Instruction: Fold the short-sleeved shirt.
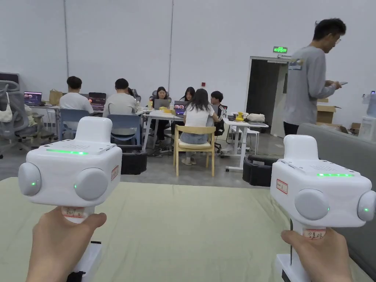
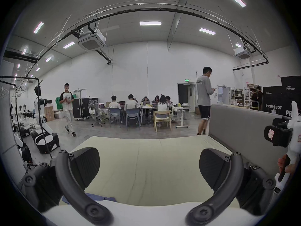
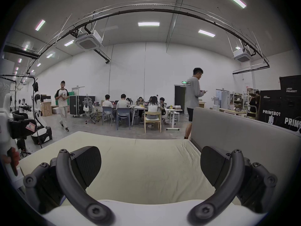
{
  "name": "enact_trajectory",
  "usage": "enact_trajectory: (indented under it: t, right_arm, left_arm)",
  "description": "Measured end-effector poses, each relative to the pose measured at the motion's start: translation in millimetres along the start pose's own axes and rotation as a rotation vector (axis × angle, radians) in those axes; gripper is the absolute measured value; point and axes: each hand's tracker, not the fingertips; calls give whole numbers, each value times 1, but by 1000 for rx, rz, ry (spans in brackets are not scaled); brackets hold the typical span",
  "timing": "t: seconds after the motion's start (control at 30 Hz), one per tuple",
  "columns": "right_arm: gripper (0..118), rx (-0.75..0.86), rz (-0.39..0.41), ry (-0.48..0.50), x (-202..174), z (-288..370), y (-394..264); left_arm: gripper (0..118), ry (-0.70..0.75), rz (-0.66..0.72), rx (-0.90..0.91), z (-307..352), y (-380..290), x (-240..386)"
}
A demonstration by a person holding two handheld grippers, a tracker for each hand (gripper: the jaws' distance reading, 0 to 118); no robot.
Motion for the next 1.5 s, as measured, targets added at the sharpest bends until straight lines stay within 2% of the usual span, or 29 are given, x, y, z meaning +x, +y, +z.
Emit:
enact_trajectory:
  t: [0.37, 1.5]
  right_arm:
    - [118, -16, 31, 6, -7, -4, -4]
    - [118, -12, 21, 0, -4, -2, -6]
  left_arm:
    - [118, 2, -2, 11, 2, 4, -1]
    - [118, 4, -1, 11, 0, 5, 0]
